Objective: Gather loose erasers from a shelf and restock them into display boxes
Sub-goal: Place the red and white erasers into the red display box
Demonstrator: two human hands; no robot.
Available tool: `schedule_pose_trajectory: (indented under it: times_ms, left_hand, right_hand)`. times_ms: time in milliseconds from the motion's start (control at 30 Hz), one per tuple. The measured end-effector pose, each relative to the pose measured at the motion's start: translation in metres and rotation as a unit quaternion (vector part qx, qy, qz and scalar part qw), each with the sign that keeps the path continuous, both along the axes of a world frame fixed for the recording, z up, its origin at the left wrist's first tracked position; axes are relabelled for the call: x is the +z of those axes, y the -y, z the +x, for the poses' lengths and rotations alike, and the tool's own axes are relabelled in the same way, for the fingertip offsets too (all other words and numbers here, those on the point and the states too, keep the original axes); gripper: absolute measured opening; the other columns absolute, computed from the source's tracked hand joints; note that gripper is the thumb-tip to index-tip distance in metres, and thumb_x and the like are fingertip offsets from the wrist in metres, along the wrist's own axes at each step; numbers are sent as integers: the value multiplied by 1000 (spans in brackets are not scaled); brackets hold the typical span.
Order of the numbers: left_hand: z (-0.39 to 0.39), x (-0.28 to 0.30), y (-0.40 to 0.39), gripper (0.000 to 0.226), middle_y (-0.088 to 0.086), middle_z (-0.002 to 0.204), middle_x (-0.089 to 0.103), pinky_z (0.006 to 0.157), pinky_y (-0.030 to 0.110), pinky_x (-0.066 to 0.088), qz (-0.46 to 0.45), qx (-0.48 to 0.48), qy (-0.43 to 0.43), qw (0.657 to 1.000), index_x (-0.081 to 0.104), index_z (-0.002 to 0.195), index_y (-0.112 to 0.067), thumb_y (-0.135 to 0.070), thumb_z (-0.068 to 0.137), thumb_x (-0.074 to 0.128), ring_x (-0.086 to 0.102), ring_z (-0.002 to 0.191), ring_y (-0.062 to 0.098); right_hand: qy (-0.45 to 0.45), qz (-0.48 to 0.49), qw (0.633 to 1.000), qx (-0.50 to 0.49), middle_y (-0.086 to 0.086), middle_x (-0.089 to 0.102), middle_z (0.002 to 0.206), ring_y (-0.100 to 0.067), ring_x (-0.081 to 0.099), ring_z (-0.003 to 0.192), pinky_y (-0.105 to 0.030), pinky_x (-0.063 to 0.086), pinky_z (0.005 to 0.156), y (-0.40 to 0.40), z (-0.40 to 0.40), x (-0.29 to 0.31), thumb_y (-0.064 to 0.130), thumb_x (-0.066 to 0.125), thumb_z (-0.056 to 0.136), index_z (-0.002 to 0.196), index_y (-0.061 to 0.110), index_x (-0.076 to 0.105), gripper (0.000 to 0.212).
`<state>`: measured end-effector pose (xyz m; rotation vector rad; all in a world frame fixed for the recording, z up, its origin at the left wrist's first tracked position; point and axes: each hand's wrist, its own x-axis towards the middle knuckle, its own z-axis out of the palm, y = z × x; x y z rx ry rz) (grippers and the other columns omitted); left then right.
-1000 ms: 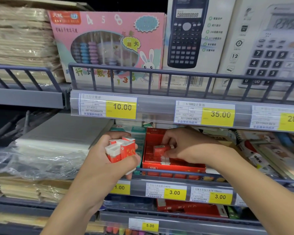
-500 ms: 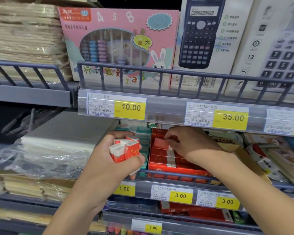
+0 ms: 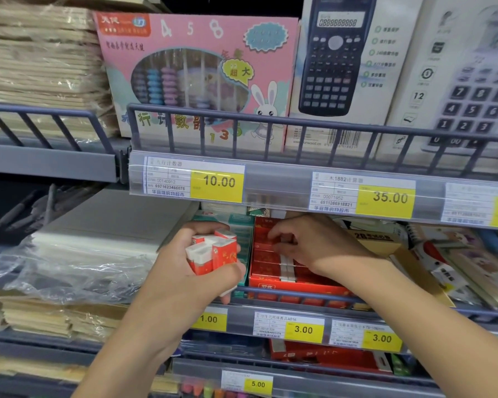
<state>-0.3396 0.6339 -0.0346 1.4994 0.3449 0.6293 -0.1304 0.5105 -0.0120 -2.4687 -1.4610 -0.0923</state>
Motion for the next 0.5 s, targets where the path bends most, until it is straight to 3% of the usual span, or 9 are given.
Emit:
schedule_pose_trajectory:
  times_ms: [67,133,233,300,367,500]
  left_hand:
    - [1,0,1,46,4,97,78,60,26,55,2,1,-2,1000,71,96,-40,-35,54,89,64,58,20]
    - [3,0,1,47,4,97,78,61,27,56,8,6,-7,1000,71,97,-41,-37,54,90,65,59,20]
    - [6,0,3,45,5,92,78,62,32,58,20,12,-17,1000,71,93,-40,-39,53,92,67,61,20]
    - [9,1,5,44,6,84,77,62,36,58,27,10,-18,999,70,91,-38,-40,53,93,66,60,21]
    - [11,2,9,46,4,80,76,58,33,56,37,11,-16,999,70,90,-37,-40,51,93,65,58,19]
    - [14,4,17,53,-7,78,76,50,24,55,91,48,-18,995,65,88,-34,-48,44,91,67,58,9]
  right_hand:
    - [-28,6,1000,-4,19,66,110,-4,56,94,-23,40,77,5,1,1,53,60,94,121,43,67,30]
    - [-117,58,991,-19,30,66,101,4,61,91,-22,45,79,12,-3,5,61,57,90,117,53,64,29]
    - [-297,141,944,22,23,73,90,2,67,72,-25,51,79,26,-22,16,69,60,77,106,53,67,34]
    - [-361,154,916,83,8,76,85,-10,69,68,-27,56,77,35,-38,22,60,66,81,106,42,71,31]
    - [-375,163,904,123,6,76,84,-17,71,72,-25,55,76,38,-54,25,44,71,89,105,32,71,20]
    - [-430,218,868,119,-2,75,83,-18,71,68,-27,57,63,31,-74,21,26,82,81,94,16,66,22]
